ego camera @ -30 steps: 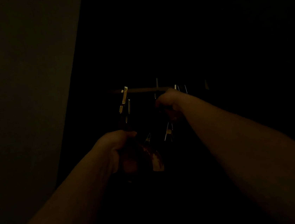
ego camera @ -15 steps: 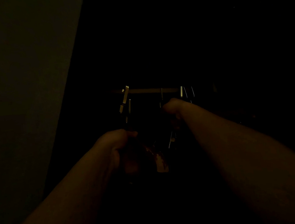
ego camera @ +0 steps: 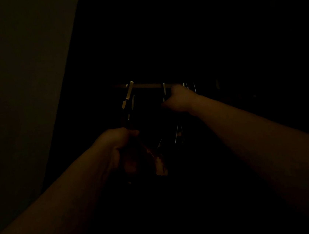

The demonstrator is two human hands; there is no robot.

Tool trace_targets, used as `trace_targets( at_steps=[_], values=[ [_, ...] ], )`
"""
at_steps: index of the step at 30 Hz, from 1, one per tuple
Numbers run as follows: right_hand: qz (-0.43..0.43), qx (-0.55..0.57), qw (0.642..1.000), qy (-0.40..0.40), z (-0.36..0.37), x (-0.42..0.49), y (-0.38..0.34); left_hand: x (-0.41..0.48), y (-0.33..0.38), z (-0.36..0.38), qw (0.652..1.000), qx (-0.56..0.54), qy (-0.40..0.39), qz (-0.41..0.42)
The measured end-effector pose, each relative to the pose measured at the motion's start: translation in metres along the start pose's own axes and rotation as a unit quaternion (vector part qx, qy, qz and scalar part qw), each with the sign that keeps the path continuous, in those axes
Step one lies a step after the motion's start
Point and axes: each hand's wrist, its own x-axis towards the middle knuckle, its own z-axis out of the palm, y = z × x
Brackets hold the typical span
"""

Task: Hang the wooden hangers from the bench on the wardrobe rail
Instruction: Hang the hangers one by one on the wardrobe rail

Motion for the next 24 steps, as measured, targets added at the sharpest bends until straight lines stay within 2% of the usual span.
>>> trace_targets(
  at_steps=[3,5,10,13,15,19,24],
  values=[
    [-0.067,-0.172,0.982,0.037,-0.004,-0.045,-0.020,-0.005,-0.001,0.005,1.000,-0.015,0.008,0.004],
    [-0.109,-0.223,0.968,0.036,-0.003,-0.082,-0.034,-0.008,-0.001,0.007,1.000,-0.024,0.016,0.010],
    [-0.174,-0.206,0.962,0.039,0.001,-0.153,-0.060,-0.015,0.002,0.009,0.998,-0.055,0.009,0.016],
    [-0.109,-0.158,0.976,-0.101,0.003,-0.174,-0.064,-0.023,0.011,0.007,0.999,-0.046,0.015,0.018],
    [-0.087,-0.107,0.980,-0.145,0.003,-0.176,-0.063,-0.028,0.017,0.006,0.998,-0.048,0.022,0.019],
    [-0.066,-0.002,0.993,-0.100,0.000,-0.173,-0.070,-0.038,0.025,0.008,0.998,-0.056,0.014,0.006],
    [-0.065,-0.001,0.998,-0.002,-0.007,-0.165,-0.071,-0.039,0.027,0.014,0.997,-0.068,0.031,0.026]
  ],
)
